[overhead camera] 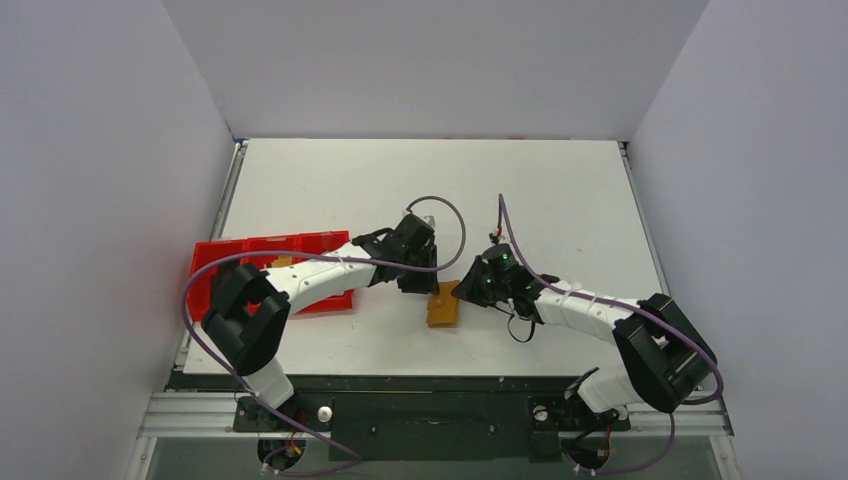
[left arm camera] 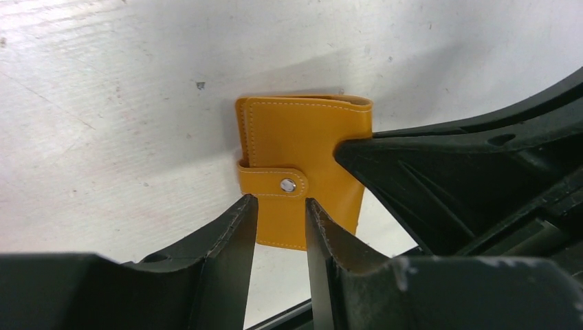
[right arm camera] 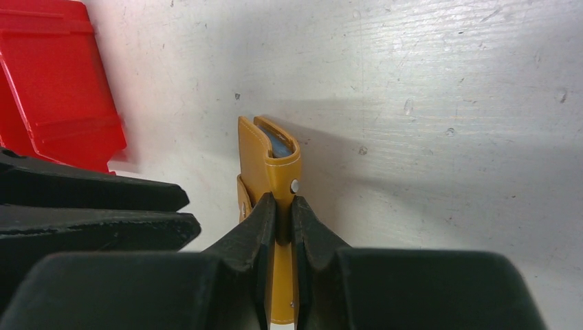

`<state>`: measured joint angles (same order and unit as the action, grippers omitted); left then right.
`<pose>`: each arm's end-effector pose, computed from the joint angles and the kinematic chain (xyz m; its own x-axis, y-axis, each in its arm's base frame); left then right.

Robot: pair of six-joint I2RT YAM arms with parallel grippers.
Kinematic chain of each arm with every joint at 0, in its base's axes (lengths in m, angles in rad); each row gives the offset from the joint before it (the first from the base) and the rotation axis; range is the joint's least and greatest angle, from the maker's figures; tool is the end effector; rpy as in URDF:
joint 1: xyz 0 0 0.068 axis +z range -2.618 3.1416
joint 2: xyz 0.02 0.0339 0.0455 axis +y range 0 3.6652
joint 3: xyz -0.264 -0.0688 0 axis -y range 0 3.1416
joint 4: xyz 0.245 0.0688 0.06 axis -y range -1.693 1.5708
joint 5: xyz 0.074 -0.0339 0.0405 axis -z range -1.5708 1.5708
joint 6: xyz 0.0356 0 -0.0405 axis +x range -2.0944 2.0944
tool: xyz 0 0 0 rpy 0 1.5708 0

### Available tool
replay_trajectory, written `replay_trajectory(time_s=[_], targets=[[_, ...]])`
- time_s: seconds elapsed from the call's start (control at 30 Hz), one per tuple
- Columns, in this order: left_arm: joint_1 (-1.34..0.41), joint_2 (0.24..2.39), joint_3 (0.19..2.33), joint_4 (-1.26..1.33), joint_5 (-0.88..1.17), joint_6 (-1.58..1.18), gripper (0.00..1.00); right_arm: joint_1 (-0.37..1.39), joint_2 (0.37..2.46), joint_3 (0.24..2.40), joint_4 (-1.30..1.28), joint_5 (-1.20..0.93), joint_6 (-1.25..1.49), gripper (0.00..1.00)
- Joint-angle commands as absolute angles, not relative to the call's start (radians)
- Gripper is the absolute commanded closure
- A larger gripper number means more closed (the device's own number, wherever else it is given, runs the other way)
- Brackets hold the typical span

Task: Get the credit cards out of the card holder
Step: Open the card holder at the center of the board.

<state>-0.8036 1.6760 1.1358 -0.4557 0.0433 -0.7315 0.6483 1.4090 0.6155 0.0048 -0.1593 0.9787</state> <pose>0.2406 -0.2518 0.2095 -0.9248 -0.0023 -0.3804 0.1582 0.9070 -0.3903 0.2110 0.1669 0.1641 -0.8843 0.3579 -0.3000 0.0868 0.7570 0.6476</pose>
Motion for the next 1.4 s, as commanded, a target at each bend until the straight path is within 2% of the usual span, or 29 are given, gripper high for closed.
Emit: replay_trajectory(time_s=[0.0,0.2,0.87,1.03,1.27,1.37], targets=[[-0.817,1.689,1.147,-0.399,0.08,-0.746,0.7,0.663,1.384,0.659,0.038,-0.121,0.998,1.0],[-0.818,1.707,1.152,-0.41,0.089,-0.731,0.68,0.664,1.385,0.652,0.07,-0.139,0.997,1.0],[-0.831,1.77,1.149,-0.403,0.085,-0.691,0.67,0.676,1.393,0.629,0.211,-0.277,0.978,1.0],[-0.831,1.78,1.144,-0.411,0.062,-0.693,0.77,0.683,1.402,0.634,0.214,-0.28,0.979,1.0],[-0.831,1.768,1.15,-0.447,0.01,-0.707,0.96,0.685,1.399,0.637,0.175,-0.253,0.955,1.0],[-0.83,1.747,1.149,-0.461,0.009,-0.71,1.0,0.683,1.4,0.635,0.137,-0.232,0.936,1.0]])
